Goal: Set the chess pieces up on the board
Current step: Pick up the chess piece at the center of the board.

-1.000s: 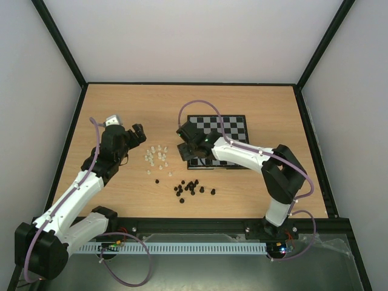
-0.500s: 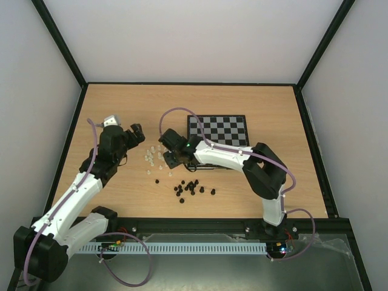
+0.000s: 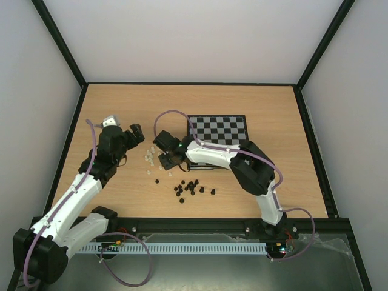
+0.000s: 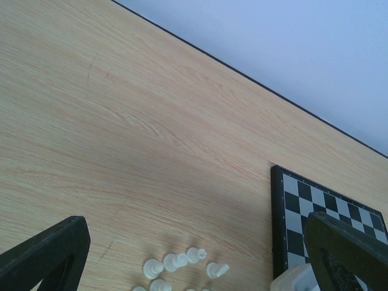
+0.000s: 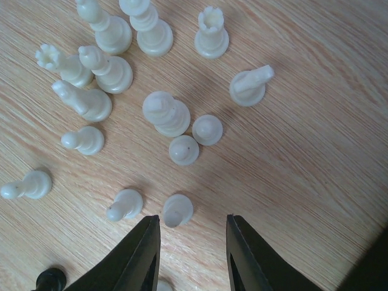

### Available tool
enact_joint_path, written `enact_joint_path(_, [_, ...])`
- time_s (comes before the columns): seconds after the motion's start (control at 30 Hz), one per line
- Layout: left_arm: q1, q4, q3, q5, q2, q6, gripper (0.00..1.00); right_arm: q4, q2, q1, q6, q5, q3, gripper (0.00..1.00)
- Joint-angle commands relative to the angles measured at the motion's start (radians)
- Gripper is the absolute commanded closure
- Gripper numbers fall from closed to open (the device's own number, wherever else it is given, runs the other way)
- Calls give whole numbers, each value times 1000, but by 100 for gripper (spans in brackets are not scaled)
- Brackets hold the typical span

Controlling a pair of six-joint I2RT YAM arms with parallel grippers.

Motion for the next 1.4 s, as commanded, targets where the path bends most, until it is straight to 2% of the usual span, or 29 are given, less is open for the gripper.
enact_joint_path(0.0, [6,-8,-3,-1,-15,-4,1,-50,31,10,0,-9,37,69])
enact_joint_path(0.67, [6,-5,-5,0,-18,-2,1,-52,75,12,-3,-18,62,72])
enact_joint_path(0.8, [5,-4,-5,0,-19,-2,0,-55,82,12,-3,-9,67,82])
enact_joint_path(0.97, [6,-3,-7,0,-21,0,0,-54,85,12,-3,1,74,90])
enact_joint_path(1.13, [6,-3,-7,0,-20,-1,1,-64,59,12,-5,26,70,94])
enact_joint_path(1.37, [5,1,-9,4,-16,-1,0,-102,-75,12,-16,132,15,94])
